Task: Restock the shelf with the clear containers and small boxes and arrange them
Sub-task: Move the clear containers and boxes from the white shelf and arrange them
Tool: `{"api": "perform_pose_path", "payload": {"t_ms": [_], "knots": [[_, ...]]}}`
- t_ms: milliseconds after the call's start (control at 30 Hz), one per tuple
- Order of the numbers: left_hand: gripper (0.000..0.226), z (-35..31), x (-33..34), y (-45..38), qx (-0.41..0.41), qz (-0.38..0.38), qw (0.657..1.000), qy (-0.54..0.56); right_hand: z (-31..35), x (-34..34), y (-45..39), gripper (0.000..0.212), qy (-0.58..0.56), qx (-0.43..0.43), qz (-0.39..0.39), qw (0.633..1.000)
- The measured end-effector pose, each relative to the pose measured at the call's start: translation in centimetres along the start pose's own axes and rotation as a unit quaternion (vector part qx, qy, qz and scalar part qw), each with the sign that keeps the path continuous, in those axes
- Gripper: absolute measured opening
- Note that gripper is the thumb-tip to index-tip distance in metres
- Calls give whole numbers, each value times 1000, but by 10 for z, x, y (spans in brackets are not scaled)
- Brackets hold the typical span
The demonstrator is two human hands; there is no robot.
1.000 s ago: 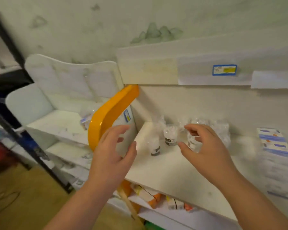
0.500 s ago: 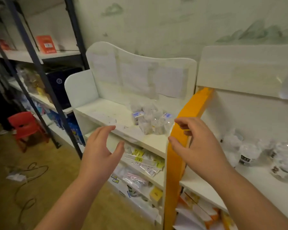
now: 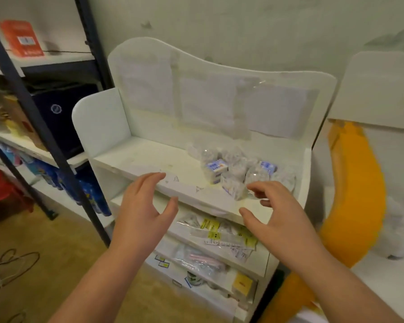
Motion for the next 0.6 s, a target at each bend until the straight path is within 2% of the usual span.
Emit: {"api": "perform_pose_path", "payload": {"t_ms": [367, 533, 600], "knots": [[50, 48, 37, -107, 7, 25, 1000, -6, -53, 53, -116, 42, -32, 39, -50, 997], [50, 69, 55, -158, 19, 30, 999, -27, -70, 85, -166, 43, -20, 60, -39, 997], [51, 72, 67, -177, 50, 30, 997, -53, -77, 94, -176, 41, -21, 75, -33, 996]]}}
Point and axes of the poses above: each hand's wrist, its own y-axis away from the middle knuckle, its own x-axis out of the palm, z = x × y, the point moved 7 cm from there along -y, towards the middle knuckle, and after that the axes turned 15 degrees about -y, right-handed, at the moved point
